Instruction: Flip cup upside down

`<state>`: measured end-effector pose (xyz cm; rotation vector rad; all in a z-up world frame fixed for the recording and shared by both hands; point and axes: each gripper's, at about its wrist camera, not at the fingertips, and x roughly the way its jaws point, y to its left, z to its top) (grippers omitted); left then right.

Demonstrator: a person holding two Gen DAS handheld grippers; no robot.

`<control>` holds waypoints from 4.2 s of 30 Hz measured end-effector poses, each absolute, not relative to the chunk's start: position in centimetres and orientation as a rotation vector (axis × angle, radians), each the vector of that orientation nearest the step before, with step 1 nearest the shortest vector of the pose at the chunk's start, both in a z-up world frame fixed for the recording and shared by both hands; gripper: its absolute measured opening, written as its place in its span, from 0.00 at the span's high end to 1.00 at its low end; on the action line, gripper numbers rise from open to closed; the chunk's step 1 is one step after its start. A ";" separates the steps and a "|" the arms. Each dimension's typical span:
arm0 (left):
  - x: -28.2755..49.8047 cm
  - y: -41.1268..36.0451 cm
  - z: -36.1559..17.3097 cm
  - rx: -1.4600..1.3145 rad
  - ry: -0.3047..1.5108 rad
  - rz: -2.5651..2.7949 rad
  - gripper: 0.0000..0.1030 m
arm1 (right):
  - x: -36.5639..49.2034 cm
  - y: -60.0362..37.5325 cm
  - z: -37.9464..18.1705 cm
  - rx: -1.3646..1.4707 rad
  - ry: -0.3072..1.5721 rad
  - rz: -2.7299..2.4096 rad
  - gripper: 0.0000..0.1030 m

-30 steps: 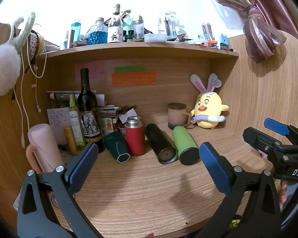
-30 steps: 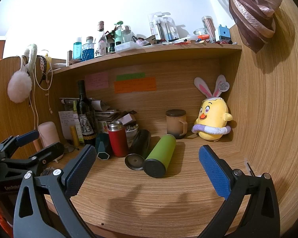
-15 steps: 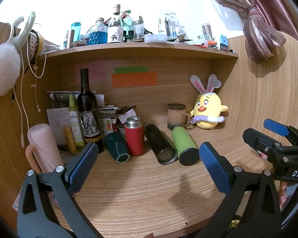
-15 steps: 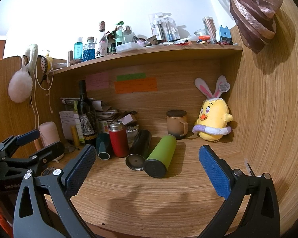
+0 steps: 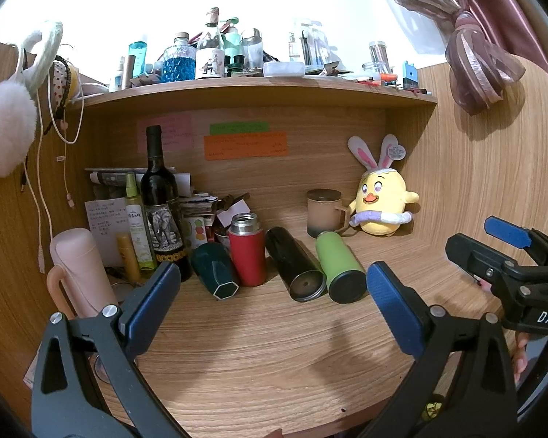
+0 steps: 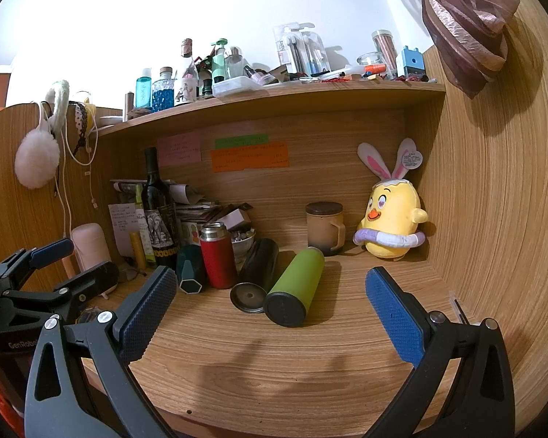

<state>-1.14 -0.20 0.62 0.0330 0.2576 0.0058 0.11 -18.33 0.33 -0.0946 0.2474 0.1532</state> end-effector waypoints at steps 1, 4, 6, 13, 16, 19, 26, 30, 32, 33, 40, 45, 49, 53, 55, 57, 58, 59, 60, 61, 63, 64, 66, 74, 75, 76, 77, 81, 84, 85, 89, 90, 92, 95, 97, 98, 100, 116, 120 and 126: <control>-1.1 -0.2 0.6 0.034 0.258 0.007 0.00 | 0.1 -18.3 0.3 -0.095 0.248 0.153 0.00; -1.1 -0.1 0.7 0.033 0.258 0.005 0.00 | 0.1 -18.3 0.3 -0.095 0.247 0.153 0.00; -1.1 -0.1 0.7 0.033 0.258 0.005 0.00 | 0.1 -18.4 0.3 -0.096 0.247 0.153 0.00; -1.1 -0.1 0.6 0.036 0.258 0.009 0.00 | 0.1 -18.3 0.3 -0.095 0.248 0.153 0.00; -1.1 -0.1 0.6 0.037 0.261 0.009 0.00 | 0.1 -18.3 0.2 -0.095 0.247 0.153 0.00; -1.0 -0.2 0.5 0.040 0.263 0.009 0.00 | 0.2 -18.4 0.2 -0.094 0.247 0.152 0.00; 0.7 -1.1 -0.2 0.080 0.294 -0.009 0.00 | 0.5 -18.7 -0.7 -0.078 0.260 0.137 0.00; 2.9 -1.8 -0.8 0.080 0.350 -0.059 0.00 | 1.5 -20.1 -1.4 -0.060 0.286 0.118 0.00; 4.8 -2.3 -1.3 0.074 0.394 -0.103 0.00 | 2.1 -21.0 -1.8 -0.049 0.302 0.105 0.00; 5.4 -2.6 -1.5 0.076 0.409 -0.118 0.00 | 2.4 -21.4 -2.1 -0.043 0.310 0.099 0.00; 13.2 -5.7 -3.3 0.096 0.567 -0.211 0.00 | 4.8 -24.9 -3.7 0.001 0.366 0.052 0.00; 18.3 -8.1 -4.9 0.109 0.677 -0.255 0.14 | 6.5 -27.1 -5.0 0.026 0.403 0.078 0.00; 21.5 -10.2 -6.4 0.163 0.733 -0.246 0.24 | 7.6 -28.4 -6.0 0.051 0.434 0.077 0.00; 23.3 -10.9 -7.5 0.176 0.781 -0.242 0.33 | 8.3 -29.2 -6.6 0.074 0.454 0.077 0.00; 23.9 -10.9 -8.2 0.170 0.809 -0.240 0.38 | 8.4 -29.4 -6.8 0.079 0.458 0.075 0.00; 24.1 -10.7 -8.6 0.165 0.819 -0.221 0.38 | 8.5 -29.5 -6.9 0.087 0.459 0.076 0.00; 24.1 -10.6 -8.6 0.157 0.819 -0.220 0.39 | 8.5 -29.6 -6.9 0.091 0.458 0.077 0.00; 24.1 -10.5 -8.5 0.150 0.822 -0.219 0.39 | 8.4 -29.6 -6.9 0.093 0.457 0.078 0.00; 24.0 -10.4 -8.5 0.142 0.825 -0.218 0.39 | 8.4 -29.6 -6.9 0.093 0.456 0.077 0.00; 24.0 -10.4 -8.5 0.139 0.827 -0.217 0.39 | 8.3 -29.5 -6.8 0.092 0.455 0.075 0.00; 23.6 -10.3 -8.4 0.130 0.832 -0.221 0.40 | 8.1 -29.5 -6.6 0.091 0.450 0.073 0.00; 23.4 -10.2 -8.4 0.131 0.833 -0.226 0.40 | 7.9 -29.4 -6.5 0.089 0.447 0.072 0.00; 22.5 -10.1 -8.3 0.124 0.836 -0.241 0.40 | 7.5 -29.3 -6.3 0.085 0.441 0.067 0.00; 17.1 -9.4 -8.2 0.117 0.827 -0.311 0.41 | 5.9 -28.0 -5.6 0.068 0.426 0.072 0.00; 16.3 -9.2 -8.2 0.117 0.822 -0.315 0.41 | 5.7 -27.7 -5.5 0.061 0.424 0.073 0.00; 15.4 -9.0 -8.2 0.116 0.816 -0.317 0.41 | 5.5 -27.4 -5.4 0.054 0.422 0.074 0.00; 14.7 -8.7 -8.3 0.113 0.813 -0.319 0.41 | 5.2 -27.0 -5.3 0.046 0.419 0.076 0.00; 11.9 -7.2 -8.3 0.085 0.805 -0.322 0.41 | 4.0 -25.7 -5.0 0.020 0.408 0.085 0.00; 9.9 -6.3 -8.3 0.065 0.799 -0.319 0.41 | 3.2 -24.8 -4.9 0.007 0.404 0.086 0.00; 9.2 -5.9 -8.3 0.058 0.795 -0.318 0.41 | 2.9 -24.5 -4.9 0.003 0.402 0.089 0.00; 6.9 -5.1 -8.4 0.044 0.781 -0.312 0.41 | 1.9 -23.2 -4.8 -0.016 0.399 0.103 0.00; 6.4 -5.0 -8.3 0.043 0.778 -0.311 0.41 | 1.8 -23.0 -4.9 -0.022 0.399 0.107 0.00; 5.8 -5.0 -8.3 0.050 0.773 -0.312 0.41 | 1.5 -22.3 -4.9 -0.033 0.398 0.115 0.00; 5.4 -4.7 -8.1 0.047 0.775 -0.324 0.41 | 1.3 -21.2 -4.9 -0.044 0.400 0.130 0.00; 4.8 -3.9 -7.5 0.017 0.754 -0.340 0.41 | 1.2 -20.5 -5.0 -0.054 0.401 0.139 0.00; 4.3 -3.4 -7.1 0.007 0.735 -0.340 0.41 | 1.1 -20.2 -5.0 -0.060 0.402 0.142 0.00; 3.2 -2.1 -6.1 -0.009 0.681 -0.325 0.39 | 1.0 -19.5 -5.0 -0.077 0.400 0.149 0.00; 2.6 7.2 -6.8 -0.097 0.627 -0.090 0.30 | 5.5 -11.6 -12.5 -0.145 0.551 0.167 0.00; 3.0 6.6 -7.2 -0.084 0.626 -0.094 0.30 | 5.7 -11.7 -13.6 -0.162 0.562 0.125 0.00; 3.2 5.9 -6.8 -0.083 0.611 -0.107 0.30 | 5.0 -13.5 -13.9 -0.104 0.554 0.152 0.12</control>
